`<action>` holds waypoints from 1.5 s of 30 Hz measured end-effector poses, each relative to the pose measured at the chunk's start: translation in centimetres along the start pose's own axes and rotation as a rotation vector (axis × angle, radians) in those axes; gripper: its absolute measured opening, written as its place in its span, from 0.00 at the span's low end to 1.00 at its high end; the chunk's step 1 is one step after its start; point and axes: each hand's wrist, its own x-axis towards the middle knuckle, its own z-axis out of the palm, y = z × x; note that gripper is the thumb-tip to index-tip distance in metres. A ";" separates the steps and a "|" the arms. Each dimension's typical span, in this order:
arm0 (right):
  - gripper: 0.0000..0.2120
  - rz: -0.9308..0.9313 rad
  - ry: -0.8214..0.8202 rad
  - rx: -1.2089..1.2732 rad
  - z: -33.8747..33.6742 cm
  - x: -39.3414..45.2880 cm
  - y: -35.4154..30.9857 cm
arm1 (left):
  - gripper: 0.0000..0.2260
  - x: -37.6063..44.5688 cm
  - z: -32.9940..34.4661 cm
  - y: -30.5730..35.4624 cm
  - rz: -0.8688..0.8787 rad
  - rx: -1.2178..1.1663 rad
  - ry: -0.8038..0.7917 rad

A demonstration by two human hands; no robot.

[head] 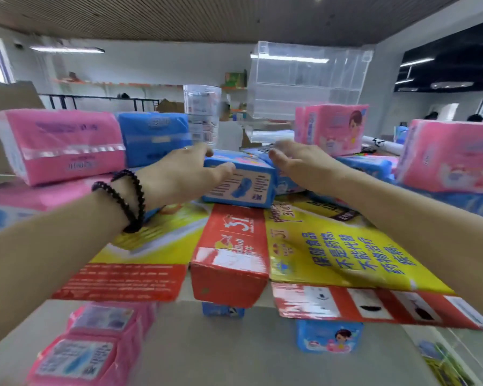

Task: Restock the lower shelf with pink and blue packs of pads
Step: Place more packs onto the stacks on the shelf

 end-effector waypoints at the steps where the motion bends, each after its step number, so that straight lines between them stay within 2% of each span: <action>1: 0.21 0.062 -0.047 0.063 0.6 0.4 -0.5 | 0.26 0.7 0.3 -0.4 -0.045 -0.021 -0.010; 5: 0.29 0.320 -0.113 0.271 2.7 1.4 -1.9 | 0.25 3.5 1.7 -2.3 -0.161 -0.164 -0.033; 9: 0.17 0.530 -0.067 0.593 4.1 2.3 -2.8 | 0.25 4.4 3.6 -2.4 -0.170 -0.323 -0.057; 13: 0.12 0.564 -0.027 0.739 3.8 1.7 -2.4 | 0.26 4.0 3.9 -1.3 -0.194 -0.458 -0.021; 17: 0.12 0.439 0.027 0.779 2.4 -0.9 -1.8 | 0.26 3.0 3.2 -0.7 -0.227 -0.759 0.037; 19: 0.12 0.337 0.055 0.789 1.2 -2.5 -1.4 | 0.30 1.9 3.0 -0.3 -0.237 -0.906 0.044; 21: 0.11 0.239 0.085 0.818 -0.3 -4.4 -1.2 | 0.31 0.5 2.7 0.4 -0.212 -0.956 0.099; 24: 0.07 0.090 0.129 0.836 -2.8 -7.4 -0.6 | 0.26 -2.2 2.4 1.2 -0.147 -0.988 0.199; 26: 0.05 0.034 0.115 0.876 -4.2 -9.7 0.0 | 0.27 -4.4 1.9 1.9 -0.102 -1.033 0.233; 28: 0.16 0.009 0.082 0.866 -5.3 -11.5 0.8 | 0.26 -6.9 1.4 2.9 -0.030 -1.075 0.225; 30: 0.26 -0.039 0.051 0.872 -5.6 -12.8 1.5 | 0.20 -9.2 1.0 4.0 0.050 -1.114 0.234; 33: 0.23 -0.120 0.057 0.983 -5.3 -14.2 1.9 | 0.17 -11.9 1.2 5.6 0.079 -1.098 0.249; 37: 0.23 -0.165 0.058 1.096 -4.8 -15.4 2.4 | 0.20 -14.4 2.4 6.8 0.039 -1.072 0.300; 42: 0.27 -0.190 0.018 1.134 -4.3 -17.1 2.2 | 0.33 -16.9 2.7 7.4 -0.030 -1.079 0.307; 45: 0.25 -0.209 0.078 1.119 -4.2 -18.5 1.7 | 0.32 -18.0 2.3 7.1 0.000 -1.047 0.295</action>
